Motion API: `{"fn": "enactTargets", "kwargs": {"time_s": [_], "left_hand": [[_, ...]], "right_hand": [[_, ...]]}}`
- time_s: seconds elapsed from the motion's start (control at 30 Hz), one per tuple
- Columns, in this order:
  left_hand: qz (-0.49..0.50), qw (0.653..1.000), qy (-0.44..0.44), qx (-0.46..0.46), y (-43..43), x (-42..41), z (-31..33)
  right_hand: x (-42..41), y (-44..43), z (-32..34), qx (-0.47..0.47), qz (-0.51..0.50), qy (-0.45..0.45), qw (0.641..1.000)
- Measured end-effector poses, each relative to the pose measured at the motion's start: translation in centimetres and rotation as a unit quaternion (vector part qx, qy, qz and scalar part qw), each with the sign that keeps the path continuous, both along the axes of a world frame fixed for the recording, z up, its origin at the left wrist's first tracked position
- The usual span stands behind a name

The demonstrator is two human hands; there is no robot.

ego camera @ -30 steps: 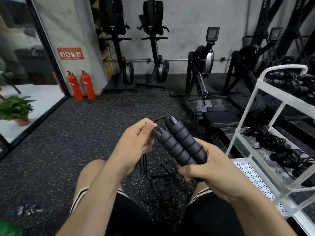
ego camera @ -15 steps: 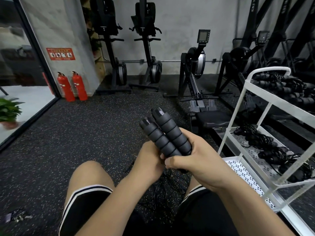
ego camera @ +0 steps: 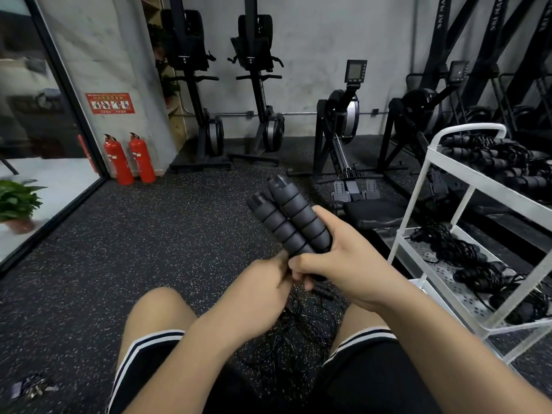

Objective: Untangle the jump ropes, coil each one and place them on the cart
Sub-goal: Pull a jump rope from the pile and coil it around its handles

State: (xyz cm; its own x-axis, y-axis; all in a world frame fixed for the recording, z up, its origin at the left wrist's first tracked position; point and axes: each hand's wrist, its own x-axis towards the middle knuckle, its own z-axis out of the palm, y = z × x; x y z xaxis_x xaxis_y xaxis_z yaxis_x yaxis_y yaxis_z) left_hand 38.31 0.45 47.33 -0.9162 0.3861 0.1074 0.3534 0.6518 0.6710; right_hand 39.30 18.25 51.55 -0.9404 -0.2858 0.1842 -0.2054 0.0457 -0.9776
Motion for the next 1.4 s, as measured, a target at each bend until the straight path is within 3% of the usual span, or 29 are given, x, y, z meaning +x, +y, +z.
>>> {"fn": "enactTargets", "kwargs": {"time_s": [0.13, 0.27, 0.4, 0.53, 0.7, 0.9, 0.97, 1.03, 1.1, 1.23, 1.4], "left_hand": [[-0.04, 0.999, 0.002, -0.001, -1.2, 0.7, 0.5], [-0.042, 0.998, 0.028, -0.029, -2.7, 0.9, 2.3], [-0.043, 0.998, 0.024, 0.031, -3.4, 1.0, 3.6], [-0.036, 0.995, 0.042, 0.081, -3.6, 0.8, 3.6], [-0.038, 0.988, 0.005, 0.15, -4.1, -0.2, 3.1], [-0.091, 0.954, -0.097, 0.27, -4.6, -1.7, 0.7], [-0.108, 0.922, -0.159, 0.336, -4.1, -1.6, 0.2], [-0.047, 0.896, -0.201, 0.394, -3.2, -1.4, -0.3], [0.019, 0.908, -0.187, 0.374, -2.1, -1.1, -0.5], [-0.041, 0.917, -0.141, 0.372, -0.5, -0.6, 0.2], [-0.02, 0.953, -0.074, 0.292, -0.1, 0.1, 1.1]], "right_hand": [[-0.9, 1.2, 0.0, 0.042, -0.036, 0.014, 0.998], [-2.0, 2.2, -0.5, 0.161, -0.077, 0.039, 0.983], [-2.5, 2.9, -1.0, 0.364, -0.069, 0.084, 0.925], [-1.5, 2.4, -1.0, 0.496, 0.031, 0.056, 0.866], [1.0, 1.3, 0.5, 0.557, 0.131, 0.052, 0.818], [3.7, 1.4, 3.5, 0.581, 0.15, 0.099, 0.794], [4.3, 1.5, 4.6, 0.557, 0.144, 0.117, 0.81], [4.4, 1.7, 5.5, 0.508, 0.122, 0.129, 0.843], [4.3, 2.2, 6.3, 0.448, 0.082, 0.134, 0.88], [3.5, 2.7, 6.2, 0.299, 0.014, 0.092, 0.95], [1.6, 2.6, 4.7, 0.222, -0.093, 0.093, 0.966]]}}
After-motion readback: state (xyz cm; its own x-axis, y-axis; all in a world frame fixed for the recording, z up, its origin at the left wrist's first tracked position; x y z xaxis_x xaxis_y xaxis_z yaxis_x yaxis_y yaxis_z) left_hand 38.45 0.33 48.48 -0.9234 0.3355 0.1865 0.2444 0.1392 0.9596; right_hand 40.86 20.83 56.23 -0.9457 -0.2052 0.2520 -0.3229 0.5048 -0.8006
